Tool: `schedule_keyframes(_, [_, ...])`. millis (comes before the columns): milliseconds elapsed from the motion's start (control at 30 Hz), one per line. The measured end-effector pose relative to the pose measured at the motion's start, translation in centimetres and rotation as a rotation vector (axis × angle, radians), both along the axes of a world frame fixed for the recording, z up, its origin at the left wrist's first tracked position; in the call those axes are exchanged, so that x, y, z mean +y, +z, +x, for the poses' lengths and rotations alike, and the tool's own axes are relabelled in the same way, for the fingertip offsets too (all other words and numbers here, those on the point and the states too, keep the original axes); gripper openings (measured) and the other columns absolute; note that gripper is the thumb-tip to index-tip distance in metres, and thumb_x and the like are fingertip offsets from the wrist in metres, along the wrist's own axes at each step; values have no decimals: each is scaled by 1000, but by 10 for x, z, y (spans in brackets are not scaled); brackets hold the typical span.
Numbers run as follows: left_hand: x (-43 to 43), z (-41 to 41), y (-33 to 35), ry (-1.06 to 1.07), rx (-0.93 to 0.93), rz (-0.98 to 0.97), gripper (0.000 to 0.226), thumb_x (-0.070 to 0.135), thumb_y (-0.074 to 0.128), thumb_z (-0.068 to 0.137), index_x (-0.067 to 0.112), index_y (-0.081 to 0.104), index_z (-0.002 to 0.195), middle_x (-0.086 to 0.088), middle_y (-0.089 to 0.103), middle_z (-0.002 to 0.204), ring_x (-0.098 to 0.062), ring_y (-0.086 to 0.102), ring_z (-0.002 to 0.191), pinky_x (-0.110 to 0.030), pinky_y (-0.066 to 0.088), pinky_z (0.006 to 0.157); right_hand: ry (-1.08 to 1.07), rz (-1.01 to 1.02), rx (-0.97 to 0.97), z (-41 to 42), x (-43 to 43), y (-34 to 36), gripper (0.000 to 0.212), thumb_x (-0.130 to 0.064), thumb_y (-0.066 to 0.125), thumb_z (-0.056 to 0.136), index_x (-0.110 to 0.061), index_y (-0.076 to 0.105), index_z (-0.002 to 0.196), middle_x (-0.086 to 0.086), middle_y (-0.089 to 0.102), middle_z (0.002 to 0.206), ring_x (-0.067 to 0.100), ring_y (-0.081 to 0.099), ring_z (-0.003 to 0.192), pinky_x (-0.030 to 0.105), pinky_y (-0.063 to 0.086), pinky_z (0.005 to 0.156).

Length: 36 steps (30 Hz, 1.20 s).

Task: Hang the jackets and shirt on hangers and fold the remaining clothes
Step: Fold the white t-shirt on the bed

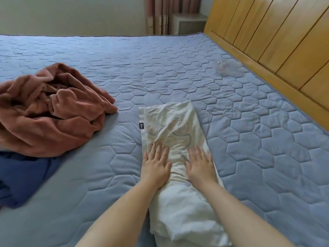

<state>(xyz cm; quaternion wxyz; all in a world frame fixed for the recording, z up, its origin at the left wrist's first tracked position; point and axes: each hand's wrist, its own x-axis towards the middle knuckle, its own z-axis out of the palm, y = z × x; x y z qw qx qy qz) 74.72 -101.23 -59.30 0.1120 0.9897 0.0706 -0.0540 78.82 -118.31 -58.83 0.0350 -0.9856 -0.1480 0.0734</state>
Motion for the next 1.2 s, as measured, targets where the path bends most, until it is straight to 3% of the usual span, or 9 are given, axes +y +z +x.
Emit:
schedule_keyframes(133, [-2, -9, 3, -34, 15, 38, 59, 50, 17, 100, 31, -4, 152, 2, -19, 159, -18, -25, 143, -45, -13, 116, 38, -36, 50, 1, -2, 4, 58, -40, 17, 101, -20, 1, 153, 0, -6, 161, 16, -6, 147, 43, -3, 117])
schedule_keyframes(533, [-30, -92, 8, -197, 126, -89, 56, 42, 17, 103, 24, -2, 153, 7, -11, 160, -10, -15, 146, -42, -10, 118, 158, -20, 224, -58, -40, 13, 56, -36, 18, 103, -23, -2, 153, -3, -6, 161, 11, -7, 147, 39, -2, 117])
schedule_keyframes(700, [-38, -150, 16, -268, 122, -267, 69, 57, 33, 96, 24, 10, 153, 11, 3, 160, -5, -6, 146, -36, -4, 120, 189, 140, 315, -106, -63, 25, 58, -43, 25, 102, -20, 9, 153, 0, 4, 161, 12, 1, 147, 36, 1, 119])
schedule_keyframes(767, [-35, -173, 17, -271, 24, -270, 77, 61, 48, 89, 22, 24, 151, 12, 19, 156, -8, 8, 146, -30, 5, 120, 236, 229, 387, -129, -72, 35, 65, -48, 37, 99, -18, 14, 153, 0, 10, 160, 12, 6, 147, 34, 5, 119])
schedule_keyframes(833, [-33, -184, 19, -245, -122, -217, 71, 58, 56, 80, 15, 49, 137, 3, 45, 144, -21, 35, 136, -33, 33, 111, 253, 298, 402, -148, -80, 43, 76, -48, 56, 89, -18, 23, 151, -4, 26, 153, 13, 20, 143, 30, 16, 117])
schedule_keyframes(900, [-41, -188, 26, -232, -176, -98, 56, 49, 55, 76, 9, 59, 114, -5, 56, 121, -28, 49, 115, -37, 49, 84, 251, 263, 263, -158, -84, 45, 59, -39, 63, 83, -19, 44, 135, -2, 46, 137, 20, 43, 128, 32, 35, 106])
schedule_keyframes(1000, [-60, -188, 48, -212, -154, 91, 19, 23, 50, 90, 8, 54, 101, -6, 55, 105, -25, 49, 100, -33, 40, 66, 303, 106, -6, -165, -80, 54, 10, -16, 53, 84, -14, 51, 93, 11, 59, 104, 30, 56, 97, 32, 41, 74])
schedule_keyframes(1133, [-69, -188, 74, -200, -595, -73, 20, 19, 48, 82, 7, 53, 66, -5, 53, 64, -21, 49, 59, -28, 36, 44, 426, 230, -381, -168, -90, 72, 26, 13, 56, 62, -10, 48, 69, 12, 54, 65, 31, 53, 57, 30, 34, 51])
schedule_keyframes(1200, [-69, -195, 71, -322, -577, -17, 23, 21, 43, 81, 10, 55, 65, -3, 53, 64, -19, 51, 59, -25, 38, 42, 413, 230, -408, -172, -100, 74, 28, 15, 59, 55, -9, 51, 67, 10, 52, 62, 30, 50, 53, 29, 34, 49])
